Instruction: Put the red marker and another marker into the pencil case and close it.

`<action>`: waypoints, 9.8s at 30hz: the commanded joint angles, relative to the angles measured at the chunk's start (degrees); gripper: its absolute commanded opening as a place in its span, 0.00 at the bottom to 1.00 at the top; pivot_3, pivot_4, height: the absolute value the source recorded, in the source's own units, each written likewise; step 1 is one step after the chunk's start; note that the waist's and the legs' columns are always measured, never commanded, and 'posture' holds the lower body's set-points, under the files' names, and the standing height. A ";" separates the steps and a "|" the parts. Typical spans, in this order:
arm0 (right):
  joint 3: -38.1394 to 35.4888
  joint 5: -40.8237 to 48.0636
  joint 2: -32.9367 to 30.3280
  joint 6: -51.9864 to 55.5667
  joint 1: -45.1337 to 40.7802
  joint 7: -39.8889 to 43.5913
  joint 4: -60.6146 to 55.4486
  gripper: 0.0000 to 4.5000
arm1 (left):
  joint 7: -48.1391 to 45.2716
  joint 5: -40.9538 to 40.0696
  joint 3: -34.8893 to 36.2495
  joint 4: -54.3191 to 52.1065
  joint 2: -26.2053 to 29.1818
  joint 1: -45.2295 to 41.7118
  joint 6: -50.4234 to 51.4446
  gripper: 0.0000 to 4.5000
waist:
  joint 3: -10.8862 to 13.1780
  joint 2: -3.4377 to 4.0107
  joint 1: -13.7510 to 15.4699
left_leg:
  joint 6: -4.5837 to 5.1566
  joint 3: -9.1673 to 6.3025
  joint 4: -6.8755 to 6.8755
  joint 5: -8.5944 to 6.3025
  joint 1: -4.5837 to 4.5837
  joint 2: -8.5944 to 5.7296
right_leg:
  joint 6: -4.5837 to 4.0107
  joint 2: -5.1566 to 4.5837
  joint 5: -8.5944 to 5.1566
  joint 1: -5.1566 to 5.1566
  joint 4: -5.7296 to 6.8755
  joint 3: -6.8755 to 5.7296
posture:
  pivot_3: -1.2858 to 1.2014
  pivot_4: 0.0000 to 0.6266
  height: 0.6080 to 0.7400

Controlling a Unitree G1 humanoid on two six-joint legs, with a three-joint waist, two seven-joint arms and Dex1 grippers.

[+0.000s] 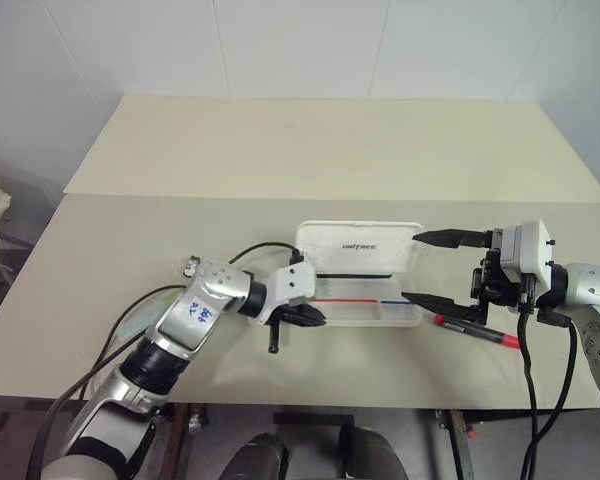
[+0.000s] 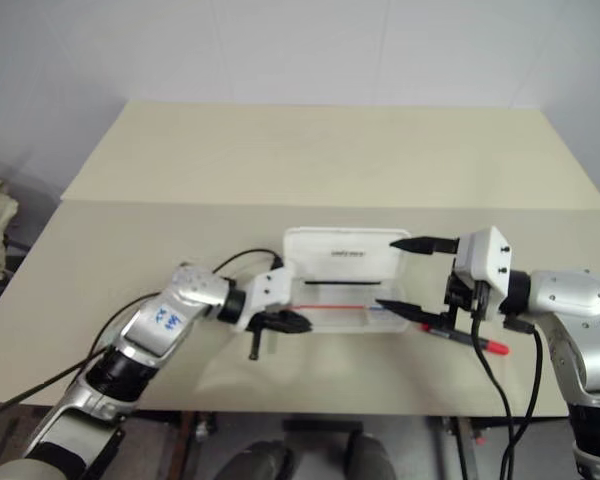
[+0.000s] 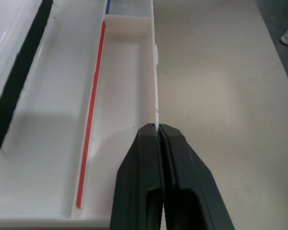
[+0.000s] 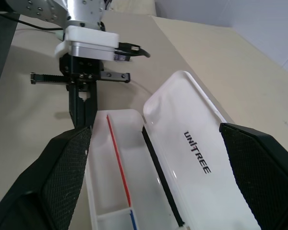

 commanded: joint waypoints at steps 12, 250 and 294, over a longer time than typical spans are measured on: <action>-1.19 1.07 -0.67 0.55 -0.08 -0.20 -2.21 1.00 | 3.08 -3.39 0.77 -0.17 -2.33 1.01 3.22 0.53 | 0.00 0.00 -0.02 | 0.00 0.00 0.01 0.00 0.02 0.00 | 0.00 0.00 0.00 0.02 0.00 -0.01 | 0.52 0.24 1.00; -4.87 -0.82 -3.52 -5.16 7.10 5.24 1.14 1.00 | -2.62 -9.55 10.09 10.91 -0.27 3.75 -28.34 0.25 | 0.10 0.23 -0.13 | -0.12 1.66 0.89 -1.29 0.02 1.56 | -1.13 0.91 0.58 -0.51 0.04 -1.30 | 0.52 0.24 1.00; -0.92 -1.58 -1.58 -5.96 4.73 2.66 1.80 1.00 | -5.04 -14.05 12.15 3.14 -2.14 7.86 -23.33 0.99 | 0.08 0.20 -0.25 | -0.12 1.65 0.94 -1.29 0.03 1.56 | -1.09 0.90 0.59 -0.50 0.05 -1.28 | 0.52 0.24 1.00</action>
